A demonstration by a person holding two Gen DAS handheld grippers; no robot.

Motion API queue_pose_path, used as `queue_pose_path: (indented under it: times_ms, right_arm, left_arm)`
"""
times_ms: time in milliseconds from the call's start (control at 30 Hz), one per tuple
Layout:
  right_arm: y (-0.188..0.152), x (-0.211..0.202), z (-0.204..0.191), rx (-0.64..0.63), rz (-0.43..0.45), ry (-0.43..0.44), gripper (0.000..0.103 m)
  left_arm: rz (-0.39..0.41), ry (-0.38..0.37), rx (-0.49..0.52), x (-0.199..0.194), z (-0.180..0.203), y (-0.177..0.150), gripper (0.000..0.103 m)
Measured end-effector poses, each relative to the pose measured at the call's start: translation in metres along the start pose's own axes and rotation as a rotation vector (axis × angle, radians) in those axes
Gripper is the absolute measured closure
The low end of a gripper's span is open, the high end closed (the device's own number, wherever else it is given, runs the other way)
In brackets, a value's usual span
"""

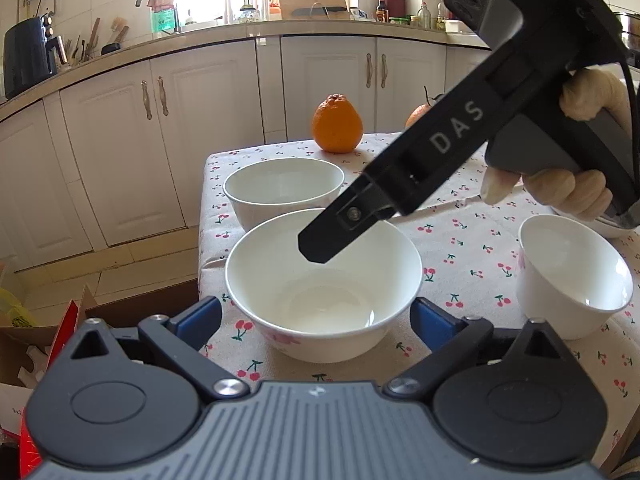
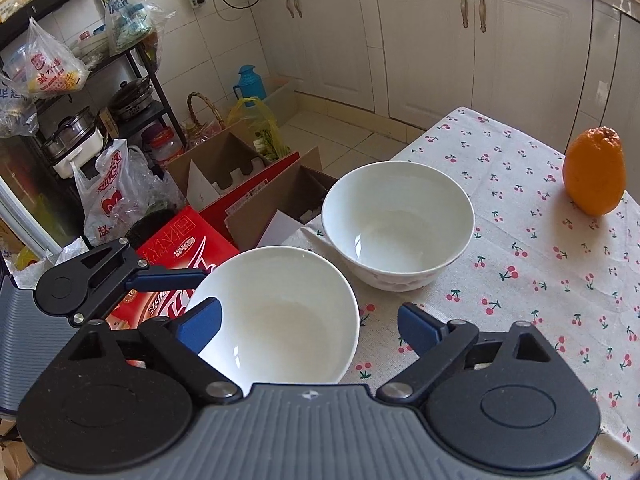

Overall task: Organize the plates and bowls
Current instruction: 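Carry the held bowl over the placed bowl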

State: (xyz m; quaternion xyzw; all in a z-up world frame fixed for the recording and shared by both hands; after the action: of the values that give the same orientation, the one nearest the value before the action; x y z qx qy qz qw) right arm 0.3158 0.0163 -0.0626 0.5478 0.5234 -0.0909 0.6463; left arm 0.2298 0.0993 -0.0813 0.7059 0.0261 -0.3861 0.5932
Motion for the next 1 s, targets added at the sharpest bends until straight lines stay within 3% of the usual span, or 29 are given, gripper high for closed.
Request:
queue_pose_path:
  times_ms: [333,500,800,1000]
  right_arm:
    - [0.000,0.010,0.001,0.000,-0.037,0.011,0.035]
    - [0.001,0.013,0.003,0.002,-0.049,0.020,0.048]
    - [0.002,0.018,0.006,0.005,-0.064,0.041,0.057]
    - [0.003,0.018,0.008,0.014,-0.072,0.058,0.057]
  left_arm:
    - [-0.016,-0.029,0.010,0.005,0.000,0.000,0.014]
    - [-0.017,-0.032,0.010,0.005,0.001,0.000,0.014]
    - [-0.018,-0.036,0.012,0.005,0.000,0.000,0.014]
    - [-0.022,-0.037,0.017,0.005,0.000,0.000,0.014]
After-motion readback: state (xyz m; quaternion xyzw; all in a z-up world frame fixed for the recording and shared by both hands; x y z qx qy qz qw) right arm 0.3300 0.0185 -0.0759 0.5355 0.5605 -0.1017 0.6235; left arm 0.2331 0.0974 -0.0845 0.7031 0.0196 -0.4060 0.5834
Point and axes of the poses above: each gripper's, at about its wrist camera, not at the fingertips, and x roughly the way its jaws point, z to its right, y to its top, the point moved 6 cm from there along x, roughly the way its jaws point, and after that the axes turned 6 degrees about -y, right-handed, at the moved point
